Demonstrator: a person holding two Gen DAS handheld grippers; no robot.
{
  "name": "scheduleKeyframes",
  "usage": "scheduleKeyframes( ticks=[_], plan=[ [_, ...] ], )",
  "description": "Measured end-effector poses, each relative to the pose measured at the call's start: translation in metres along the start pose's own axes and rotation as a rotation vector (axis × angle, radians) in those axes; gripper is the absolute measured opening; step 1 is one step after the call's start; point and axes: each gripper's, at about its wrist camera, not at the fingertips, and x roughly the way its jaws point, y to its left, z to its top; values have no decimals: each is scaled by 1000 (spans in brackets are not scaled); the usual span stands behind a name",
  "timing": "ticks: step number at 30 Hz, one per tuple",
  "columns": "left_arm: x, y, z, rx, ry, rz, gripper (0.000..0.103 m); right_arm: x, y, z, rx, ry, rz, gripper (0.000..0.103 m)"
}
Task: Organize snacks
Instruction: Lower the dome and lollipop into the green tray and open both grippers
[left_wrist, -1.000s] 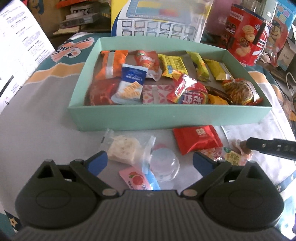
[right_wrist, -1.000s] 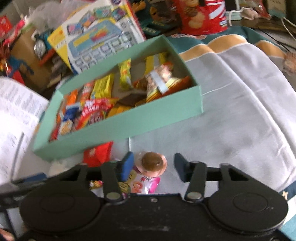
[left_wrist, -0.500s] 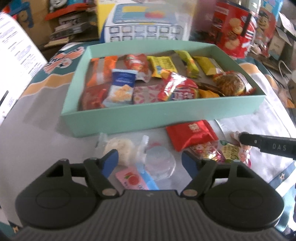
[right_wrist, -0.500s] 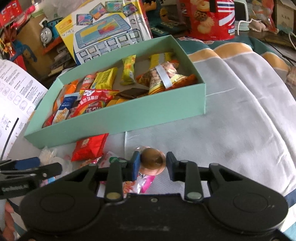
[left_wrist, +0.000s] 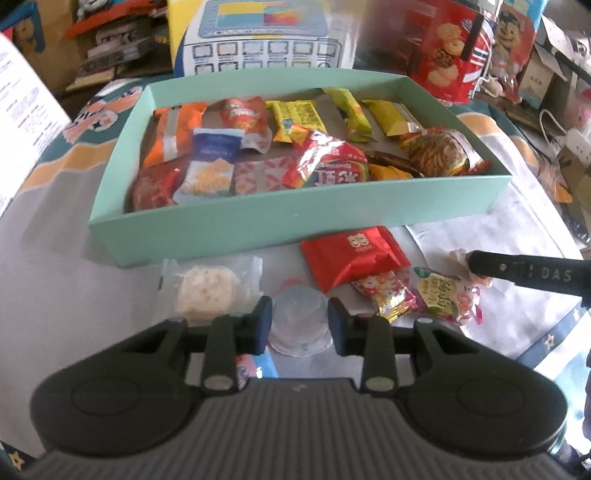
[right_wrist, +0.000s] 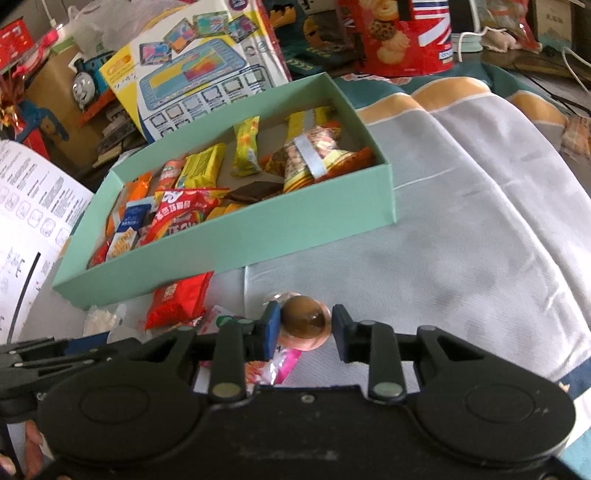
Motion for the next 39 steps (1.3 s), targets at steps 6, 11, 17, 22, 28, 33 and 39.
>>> scheduleKeyframes(
  ticks=[6, 11, 17, 22, 28, 33, 39],
  plan=[
    [-16, 7, -2, -32, -13, -24, 32, -15, -2, 4, 33, -31, 17, 29],
    [-35, 10, 4, -51, -46, -60, 32, -32, 2, 13, 49, -64, 51, 29],
    [-55, 10, 25, -67, -100, -108, 32, -43, 15, 34, 44, -99, 94, 29],
    [-53, 3, 63, -19, -146, -106, 32, -36, 22, 65, 36, -116, 116, 29],
    [-16, -10, 120, 2, -145, -119, 32, -6, 25, 114, 70, -127, 131, 29],
    [24, -21, 151, 15, -116, -117, 32, 30, 23, 146, 123, -96, 137, 29],
    [57, -27, 169, 13, -87, -107, 32, 63, 16, 159, 146, -71, 122, 29]
  ],
)
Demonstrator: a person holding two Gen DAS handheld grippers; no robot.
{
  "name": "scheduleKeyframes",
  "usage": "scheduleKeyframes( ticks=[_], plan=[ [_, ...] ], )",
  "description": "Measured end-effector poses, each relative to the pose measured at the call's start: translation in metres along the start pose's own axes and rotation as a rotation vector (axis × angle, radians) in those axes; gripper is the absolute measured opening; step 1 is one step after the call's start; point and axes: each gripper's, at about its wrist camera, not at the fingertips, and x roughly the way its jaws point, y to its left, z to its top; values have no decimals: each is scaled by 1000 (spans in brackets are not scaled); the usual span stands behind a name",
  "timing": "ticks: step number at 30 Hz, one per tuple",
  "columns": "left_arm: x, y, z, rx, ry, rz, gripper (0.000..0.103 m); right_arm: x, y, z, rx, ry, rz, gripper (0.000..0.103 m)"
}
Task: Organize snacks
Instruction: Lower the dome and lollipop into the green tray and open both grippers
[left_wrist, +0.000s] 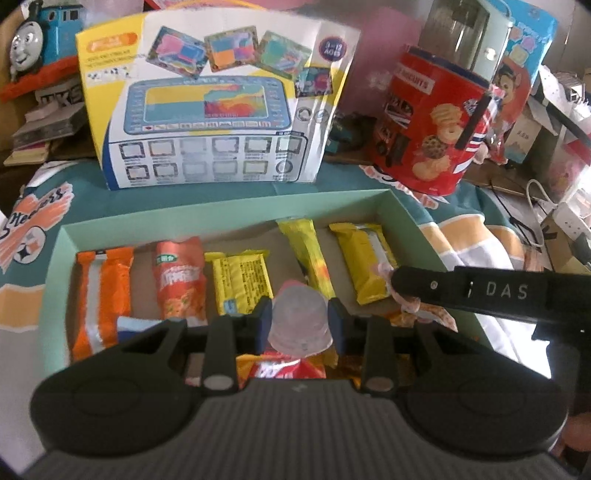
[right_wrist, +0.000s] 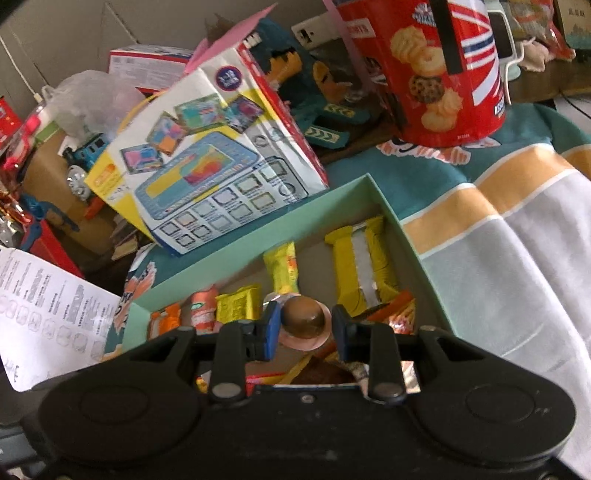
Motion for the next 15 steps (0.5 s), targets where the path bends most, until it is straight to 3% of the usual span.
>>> scheduleKeyframes(
  ticks=[6, 7, 8, 9, 11, 15],
  plan=[
    [18, -3, 5, -1, 11, 38, 36, 13, -3, 3, 15, 6, 2, 32],
    [20, -3, 5, -5, 12, 61, 46, 13, -3, 4, 25, 3, 2, 36],
    [21, -2, 4, -9, 13, 83, 75, 11, -4, 4, 35, -2, 7, 48],
    [19, -1, 3, -13, 5, 103, 95, 9, -5, 4, 41, -9, 10, 56],
    [14, 2, 0, -13, -20, 129, 100, 2, -4, 3, 34, -41, 3, 81],
    [7, 8, -5, -36, 4, 120, 103, -10, -1, -1, 24, -64, 3, 92]
  ],
)
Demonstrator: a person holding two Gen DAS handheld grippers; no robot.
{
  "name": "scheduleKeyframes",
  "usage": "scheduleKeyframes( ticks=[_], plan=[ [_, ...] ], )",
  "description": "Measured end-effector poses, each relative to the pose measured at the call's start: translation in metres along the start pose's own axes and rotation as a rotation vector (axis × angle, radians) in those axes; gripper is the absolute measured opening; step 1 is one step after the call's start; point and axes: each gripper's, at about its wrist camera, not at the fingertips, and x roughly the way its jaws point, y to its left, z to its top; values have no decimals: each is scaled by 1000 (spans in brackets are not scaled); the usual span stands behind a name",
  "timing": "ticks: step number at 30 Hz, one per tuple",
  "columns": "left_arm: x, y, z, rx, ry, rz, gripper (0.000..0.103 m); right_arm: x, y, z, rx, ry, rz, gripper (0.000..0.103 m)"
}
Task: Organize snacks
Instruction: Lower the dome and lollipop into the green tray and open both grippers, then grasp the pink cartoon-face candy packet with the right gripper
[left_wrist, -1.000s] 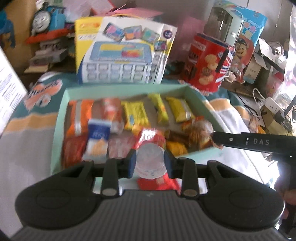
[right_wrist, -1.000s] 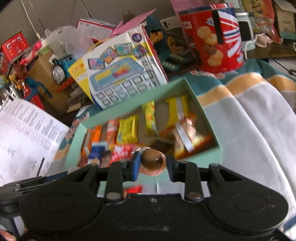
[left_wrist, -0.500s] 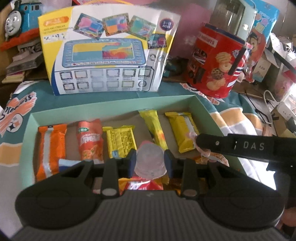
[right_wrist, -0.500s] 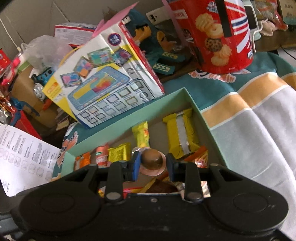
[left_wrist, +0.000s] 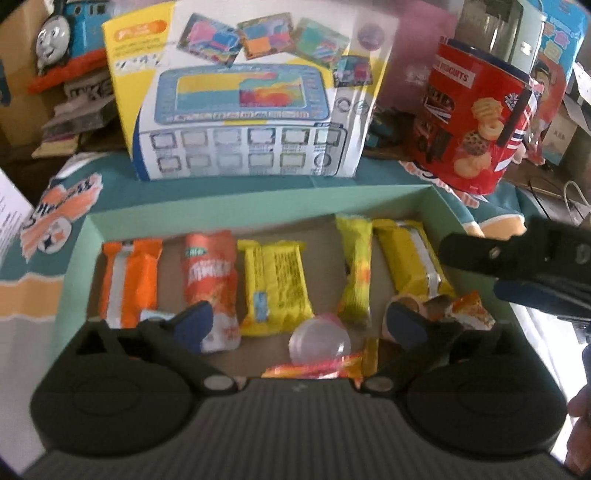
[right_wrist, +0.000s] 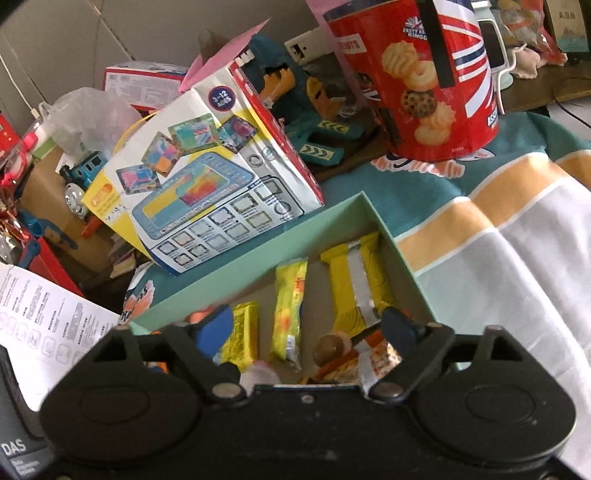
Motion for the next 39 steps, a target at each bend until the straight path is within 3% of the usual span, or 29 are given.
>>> scheduleKeyframes(
  ticks=[4, 23, 31, 39],
  plan=[
    [-8, 6, -9, -12, 20, 0, 103, -13, 2, -5, 1, -17, 1, 103],
    [-88, 21, -54, -40, -18, -1, 103, -85, 20, -50, -30, 1, 19, 103],
    [-110, 40, -99, -73, 15, 8, 103, -109, 18, -87, -43, 34, 13, 103],
    [-112, 64, -153, -116, 100, 38, 103, -111, 0, -140, -37, 148, -15, 103]
  ],
)
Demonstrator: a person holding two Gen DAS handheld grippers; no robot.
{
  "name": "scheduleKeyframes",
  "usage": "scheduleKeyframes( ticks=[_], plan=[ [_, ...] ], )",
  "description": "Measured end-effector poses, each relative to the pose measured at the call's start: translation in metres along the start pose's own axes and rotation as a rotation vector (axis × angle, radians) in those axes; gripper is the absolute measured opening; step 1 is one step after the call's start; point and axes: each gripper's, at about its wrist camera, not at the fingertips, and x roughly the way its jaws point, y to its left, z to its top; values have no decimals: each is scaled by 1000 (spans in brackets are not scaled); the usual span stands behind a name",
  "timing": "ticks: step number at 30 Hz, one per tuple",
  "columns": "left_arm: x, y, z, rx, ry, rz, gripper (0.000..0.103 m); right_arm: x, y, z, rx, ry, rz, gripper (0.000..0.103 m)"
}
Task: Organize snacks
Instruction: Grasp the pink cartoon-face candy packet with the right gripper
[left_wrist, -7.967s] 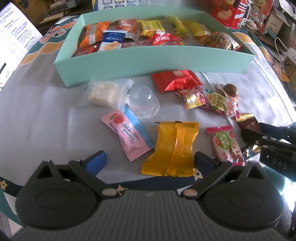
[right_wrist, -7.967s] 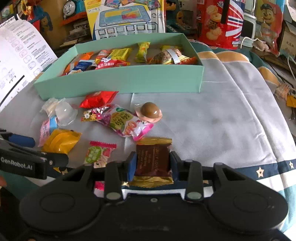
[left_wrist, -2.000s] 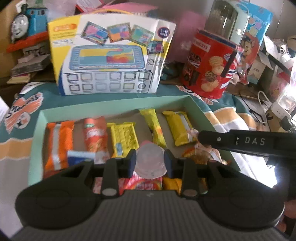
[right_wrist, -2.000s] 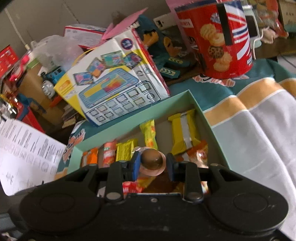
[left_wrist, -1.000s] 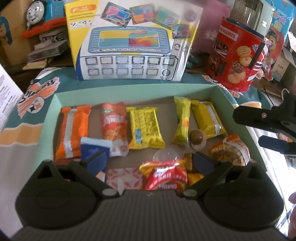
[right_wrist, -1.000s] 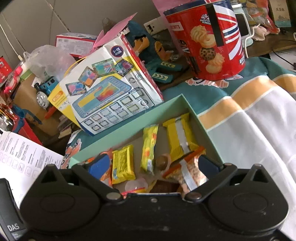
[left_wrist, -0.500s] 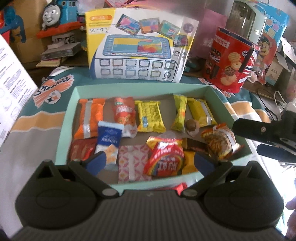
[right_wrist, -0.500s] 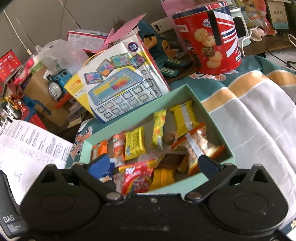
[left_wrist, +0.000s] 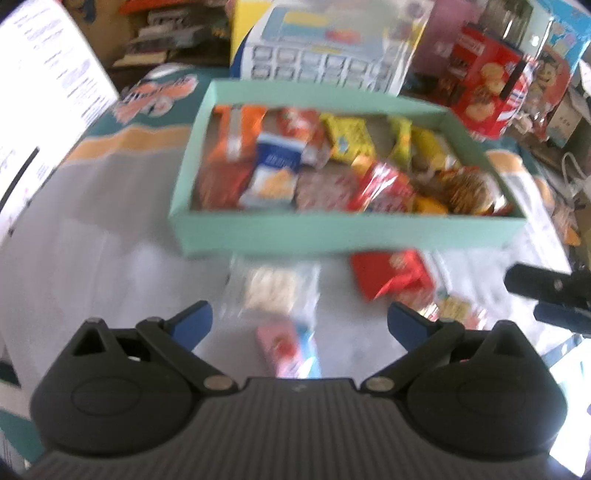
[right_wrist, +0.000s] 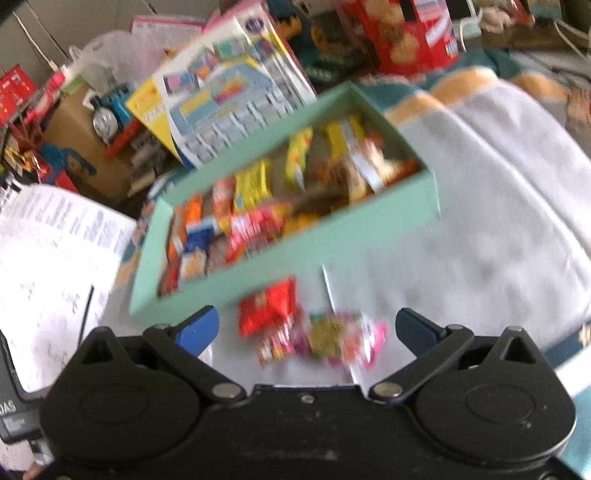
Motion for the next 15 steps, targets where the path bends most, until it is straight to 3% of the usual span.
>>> scheduleKeyframes(
  ticks=[6, 7, 12, 14, 15],
  plan=[
    [8, 14, -25, -39, 50, 22, 103, 4, -6, -39, -55, 86, -52, 103],
    [10, 15, -28, -44, 58, 24, 103, 3, -6, -44, -73, 89, -60, 99],
    [16, 17, -37, -51, 86, 35, 103, 5, 1, -64, -156, 117, -70, 71],
    [18, 18, -39, -50, 89, 40, 103, 6, 8, -69, -206, 122, -65, 47],
    [18, 18, -39, -49, 90, 42, 103, 7, 13, -71, -240, 120, -69, 42]
  ],
)
